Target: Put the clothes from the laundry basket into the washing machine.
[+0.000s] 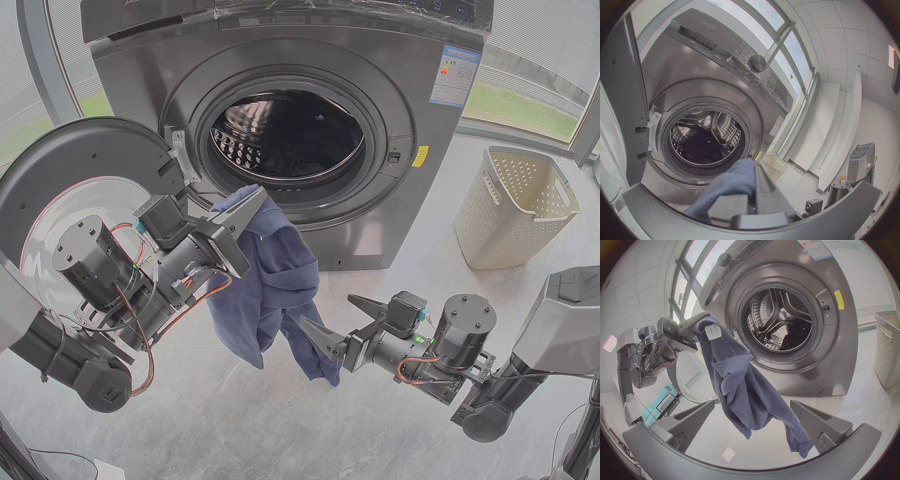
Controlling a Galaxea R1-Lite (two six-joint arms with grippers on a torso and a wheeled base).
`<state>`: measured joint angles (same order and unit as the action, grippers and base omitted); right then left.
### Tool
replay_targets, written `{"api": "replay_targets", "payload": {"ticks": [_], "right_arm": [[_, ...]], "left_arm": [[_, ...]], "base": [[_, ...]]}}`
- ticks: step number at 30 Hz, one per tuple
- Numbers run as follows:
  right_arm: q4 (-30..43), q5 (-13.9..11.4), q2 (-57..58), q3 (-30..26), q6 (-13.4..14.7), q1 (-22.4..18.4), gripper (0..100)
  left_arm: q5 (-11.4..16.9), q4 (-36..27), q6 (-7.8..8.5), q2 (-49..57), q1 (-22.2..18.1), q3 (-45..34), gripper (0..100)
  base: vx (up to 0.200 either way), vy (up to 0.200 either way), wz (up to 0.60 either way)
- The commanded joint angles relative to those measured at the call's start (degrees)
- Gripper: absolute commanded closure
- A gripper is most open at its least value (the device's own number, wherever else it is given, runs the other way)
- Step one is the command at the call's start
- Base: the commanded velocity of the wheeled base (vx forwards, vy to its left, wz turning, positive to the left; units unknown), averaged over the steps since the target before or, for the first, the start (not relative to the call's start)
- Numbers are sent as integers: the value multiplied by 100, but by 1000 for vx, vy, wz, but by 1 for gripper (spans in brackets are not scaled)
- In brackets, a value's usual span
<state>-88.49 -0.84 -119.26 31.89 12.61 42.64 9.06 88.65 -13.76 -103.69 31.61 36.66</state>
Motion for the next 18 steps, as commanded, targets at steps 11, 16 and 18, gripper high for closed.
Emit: {"api": "replay_targets", "payload": {"ticks": [11,16,18], "right_arm": [[7,-4,-493,1012,49,51,0],[-1,-4,-713,1390,23,42,0],[-1,14,-809,1504,14,34,0]], "left_arm": [[8,3,5,16,38,-36,100],[8,3,-4,33,38,-36,100],[8,3,-4,60,38,-18,100]], "base": [[0,0,0],[0,0,0],[0,0,0]]}}
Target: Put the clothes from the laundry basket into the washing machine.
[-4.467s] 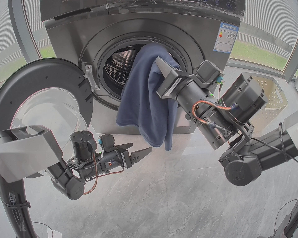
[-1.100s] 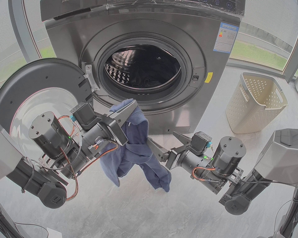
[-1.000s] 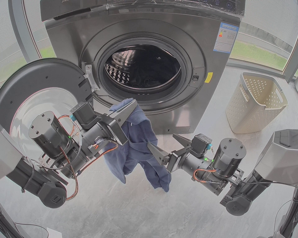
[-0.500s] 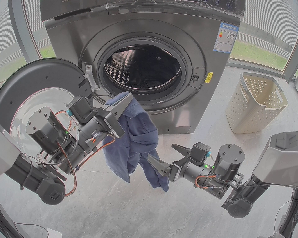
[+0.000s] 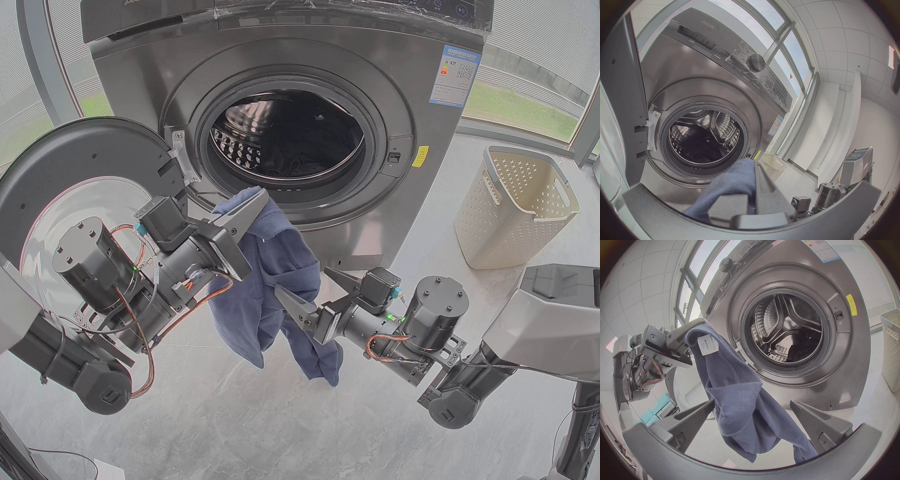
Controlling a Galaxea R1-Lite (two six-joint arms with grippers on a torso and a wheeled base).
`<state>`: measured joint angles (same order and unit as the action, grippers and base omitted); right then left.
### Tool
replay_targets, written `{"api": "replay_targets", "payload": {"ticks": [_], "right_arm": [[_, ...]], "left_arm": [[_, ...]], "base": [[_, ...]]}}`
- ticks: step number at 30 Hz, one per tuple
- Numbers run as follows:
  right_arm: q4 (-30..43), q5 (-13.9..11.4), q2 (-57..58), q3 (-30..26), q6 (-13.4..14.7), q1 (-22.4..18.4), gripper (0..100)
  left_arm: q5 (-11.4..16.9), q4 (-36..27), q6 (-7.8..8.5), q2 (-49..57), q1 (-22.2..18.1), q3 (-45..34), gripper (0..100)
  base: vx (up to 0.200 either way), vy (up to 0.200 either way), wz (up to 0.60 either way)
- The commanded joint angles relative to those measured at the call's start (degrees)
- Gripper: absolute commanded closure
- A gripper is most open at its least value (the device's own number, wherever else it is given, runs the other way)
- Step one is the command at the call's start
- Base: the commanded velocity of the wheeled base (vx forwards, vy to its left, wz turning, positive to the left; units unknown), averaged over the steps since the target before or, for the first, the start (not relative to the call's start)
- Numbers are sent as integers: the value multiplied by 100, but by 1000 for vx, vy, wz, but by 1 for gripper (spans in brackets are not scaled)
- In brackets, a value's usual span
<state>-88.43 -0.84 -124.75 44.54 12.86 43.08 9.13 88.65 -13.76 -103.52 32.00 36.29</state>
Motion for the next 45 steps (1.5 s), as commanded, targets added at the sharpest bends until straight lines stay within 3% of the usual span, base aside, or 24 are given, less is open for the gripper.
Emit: {"api": "replay_targets", "payload": {"ticks": [1,2,3,11,16,20,25,30,36,45], "right_arm": [[-16,14,-313,309,-3,-19,0],[-16,14,-340,380,-3,-37,0],[-16,14,-357,432,6,-45,100],[-8,40,108,344,6,-151,100],[10,23,794,151,-108,-300,100],[89,14,1400,46,-398,-327,100],[265,23,1726,-51,-451,-353,100],[467,40,1857,-60,-627,-775,100],[414,75,1805,-113,-627,-1056,100],[326,102,1805,-69,-565,-977,100]], "left_arm": [[1,3,-4,43,-1,18,100],[1,3,-4,51,-1,18,100],[10,3,-4,51,-1,18,100],[10,3,-4,43,-27,1,100],[1,3,-4,60,-54,-8,100],[19,3,-12,192,-62,45,100],[27,-6,-12,333,-36,53,100],[63,3,-12,368,-10,53,100],[89,3,-12,368,8,10,100],[98,3,-4,262,131,-157,100]], "base": [[0,0,0],[0,0,0],[0,0,0],[0,0,0],[0,0,0],[0,0,0],[0,0,0],[0,0,0],[0,0,0],[0,0,0]]}}
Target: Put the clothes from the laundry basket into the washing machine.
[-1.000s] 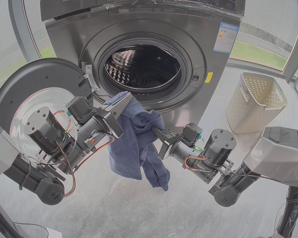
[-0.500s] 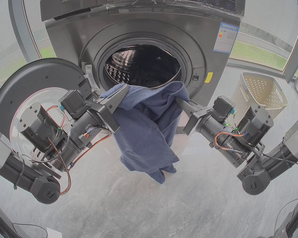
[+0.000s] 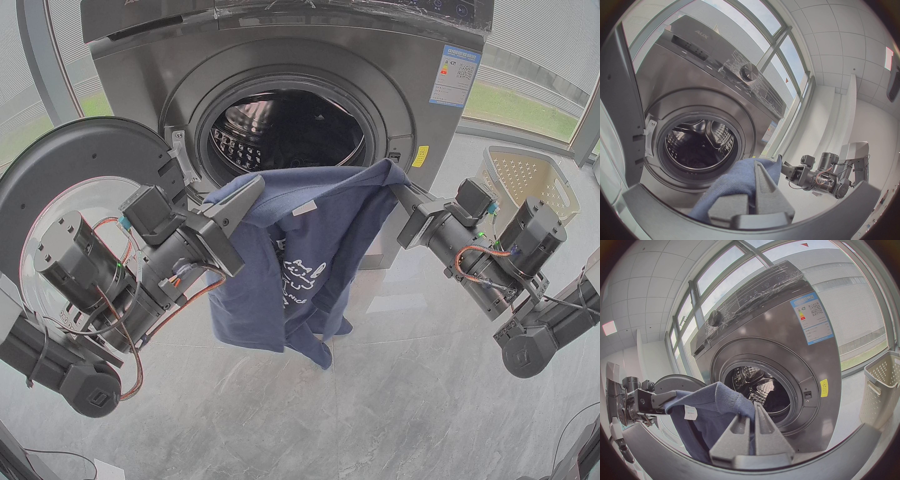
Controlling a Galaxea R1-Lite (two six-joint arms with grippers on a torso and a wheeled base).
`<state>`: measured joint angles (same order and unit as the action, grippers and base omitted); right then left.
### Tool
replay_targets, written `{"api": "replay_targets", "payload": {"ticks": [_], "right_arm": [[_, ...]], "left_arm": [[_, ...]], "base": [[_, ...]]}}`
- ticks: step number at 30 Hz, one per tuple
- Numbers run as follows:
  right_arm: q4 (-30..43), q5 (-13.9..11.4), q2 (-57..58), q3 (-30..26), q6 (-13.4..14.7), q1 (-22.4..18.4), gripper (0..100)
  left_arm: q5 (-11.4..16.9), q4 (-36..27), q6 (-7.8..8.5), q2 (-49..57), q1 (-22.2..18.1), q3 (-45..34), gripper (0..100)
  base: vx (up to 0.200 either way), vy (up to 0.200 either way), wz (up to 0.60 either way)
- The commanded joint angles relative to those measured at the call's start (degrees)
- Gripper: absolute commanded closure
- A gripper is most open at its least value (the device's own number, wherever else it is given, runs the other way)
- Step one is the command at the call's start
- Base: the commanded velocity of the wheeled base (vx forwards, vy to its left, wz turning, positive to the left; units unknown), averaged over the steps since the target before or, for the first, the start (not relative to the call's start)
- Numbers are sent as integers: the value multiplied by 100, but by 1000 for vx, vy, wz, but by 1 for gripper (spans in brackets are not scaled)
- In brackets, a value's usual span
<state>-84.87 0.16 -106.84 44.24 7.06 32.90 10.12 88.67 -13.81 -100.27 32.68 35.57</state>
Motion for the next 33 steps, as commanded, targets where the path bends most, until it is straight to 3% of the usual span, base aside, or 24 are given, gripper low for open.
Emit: {"api": "replay_targets", "payload": {"ticks": [1,6,10,18,24,33], "right_arm": [[-91,-7,31,-65,15,58,100],[-337,-104,348,-407,24,137,100],[-346,-403,559,-768,24,111,100],[-346,-376,612,-820,41,173,100],[-346,-367,612,-820,85,454,100],[-346,-350,603,-820,129,638,100]], "left_arm": [[8,1,1,-98,80,-138,100],[-10,1,19,-327,142,-288,100],[-80,1,19,-503,142,-6,100],[-27,-8,28,-511,177,-112,100],[271,-52,-7,-986,195,-279,100],[280,1,-60,-1671,115,2,100]], "base": [[0,0,0],[0,0,0],[0,0,0],[0,0,0],[0,0,0],[0,0,0]]}}
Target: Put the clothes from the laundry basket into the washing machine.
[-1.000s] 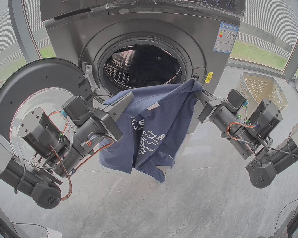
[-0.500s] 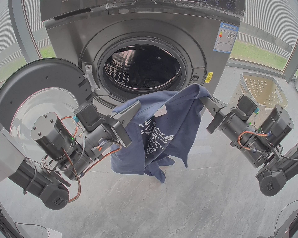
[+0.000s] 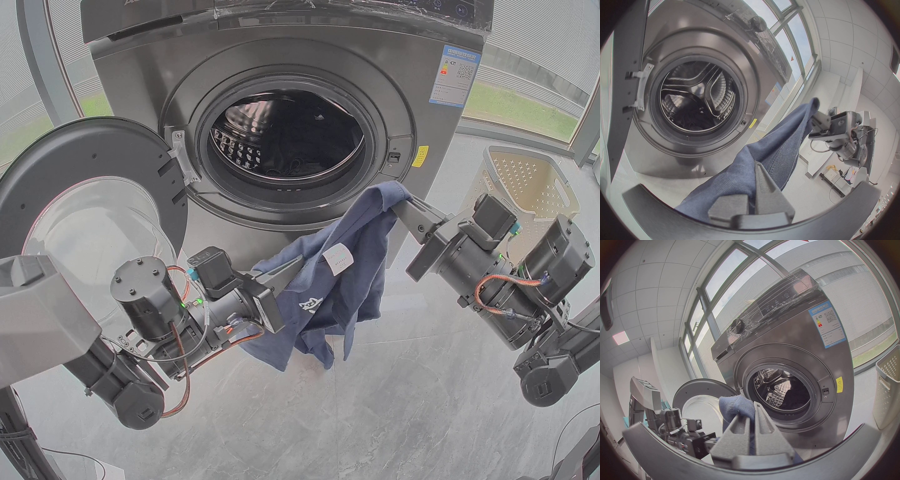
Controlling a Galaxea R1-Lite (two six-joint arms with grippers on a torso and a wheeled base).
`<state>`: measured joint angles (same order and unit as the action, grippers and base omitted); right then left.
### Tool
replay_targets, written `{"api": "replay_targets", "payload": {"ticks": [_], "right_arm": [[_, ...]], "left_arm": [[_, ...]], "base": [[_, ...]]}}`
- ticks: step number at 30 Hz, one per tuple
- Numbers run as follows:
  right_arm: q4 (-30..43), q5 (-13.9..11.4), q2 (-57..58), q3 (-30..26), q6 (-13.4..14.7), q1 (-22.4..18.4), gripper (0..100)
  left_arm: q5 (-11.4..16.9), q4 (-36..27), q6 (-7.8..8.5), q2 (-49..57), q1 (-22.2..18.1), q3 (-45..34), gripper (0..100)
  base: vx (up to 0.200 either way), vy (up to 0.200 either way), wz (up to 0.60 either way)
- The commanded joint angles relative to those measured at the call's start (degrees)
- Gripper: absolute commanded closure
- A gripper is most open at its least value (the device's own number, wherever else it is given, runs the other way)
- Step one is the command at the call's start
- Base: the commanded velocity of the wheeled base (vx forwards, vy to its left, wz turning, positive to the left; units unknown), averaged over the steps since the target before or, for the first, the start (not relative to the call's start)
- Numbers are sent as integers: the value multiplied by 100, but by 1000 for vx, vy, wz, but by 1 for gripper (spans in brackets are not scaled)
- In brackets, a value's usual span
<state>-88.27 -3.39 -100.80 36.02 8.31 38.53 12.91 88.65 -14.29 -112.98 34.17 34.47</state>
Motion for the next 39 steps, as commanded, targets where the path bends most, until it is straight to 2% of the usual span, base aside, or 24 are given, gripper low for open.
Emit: {"api": "replay_targets", "payload": {"ticks": [1,2,7,14,20,26,30,34,39], "right_arm": [[-6,5,-9,1,4,75,100],[-6,5,-9,1,12,75,100],[-6,5,-9,10,12,75,100],[-6,93,-18,54,4,75,100],[-6,154,-9,63,48,75,100],[-6,172,-9,89,48,49,100],[3,181,-18,115,48,31,100],[3,225,-18,115,48,49,100],[3,225,-9,89,48,58,100]], "left_arm": [[1,3,-21,-532,-33,200,100],[1,3,-21,-532,-33,200,0],[-87,12,-21,-822,-33,385,0],[-78,3,66,-1033,-7,455,0],[-61,3,365,-1235,-77,428,0],[-52,3,471,-1261,-104,428,0],[-52,3,603,-1253,-33,411,0],[-87,-6,611,-1314,-51,552,0],[-113,3,611,-1376,-323,842,0]], "base": [[0,0,0],[0,0,0],[0,0,0],[0,0,0],[0,0,0],[0,0,0],[0,0,0],[0,0,0],[0,0,0]]}}
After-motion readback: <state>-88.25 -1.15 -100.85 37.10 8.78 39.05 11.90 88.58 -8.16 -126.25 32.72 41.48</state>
